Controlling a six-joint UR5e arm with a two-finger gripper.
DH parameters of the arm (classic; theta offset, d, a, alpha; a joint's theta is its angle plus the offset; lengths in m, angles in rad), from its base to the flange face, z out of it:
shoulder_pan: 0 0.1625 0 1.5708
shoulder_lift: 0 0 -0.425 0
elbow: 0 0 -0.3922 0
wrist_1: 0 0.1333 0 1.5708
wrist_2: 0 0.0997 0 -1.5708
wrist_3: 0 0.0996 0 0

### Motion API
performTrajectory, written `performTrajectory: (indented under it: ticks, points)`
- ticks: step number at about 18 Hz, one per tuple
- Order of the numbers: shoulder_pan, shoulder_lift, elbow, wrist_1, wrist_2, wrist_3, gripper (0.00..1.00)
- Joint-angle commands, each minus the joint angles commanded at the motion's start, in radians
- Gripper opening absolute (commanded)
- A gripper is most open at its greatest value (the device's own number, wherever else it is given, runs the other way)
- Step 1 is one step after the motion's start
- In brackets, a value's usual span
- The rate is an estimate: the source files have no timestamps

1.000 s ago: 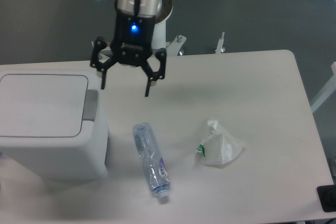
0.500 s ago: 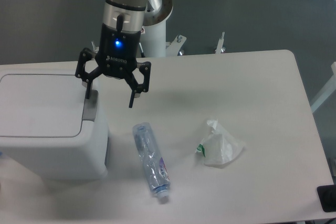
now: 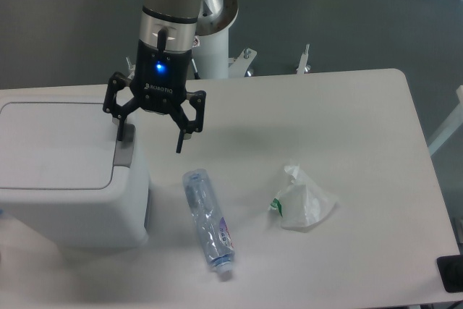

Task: Open the trash can
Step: 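Press the lid edge with the gripper to tip the lid open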

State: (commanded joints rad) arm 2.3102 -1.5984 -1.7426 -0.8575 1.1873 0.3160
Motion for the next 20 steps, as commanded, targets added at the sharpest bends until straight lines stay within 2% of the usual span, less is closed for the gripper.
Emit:
performTrajectory:
  ticks: [20]
  points:
    - [0.002, -0.020, 0.005, 0.005, 0.000, 0.002, 1.00]
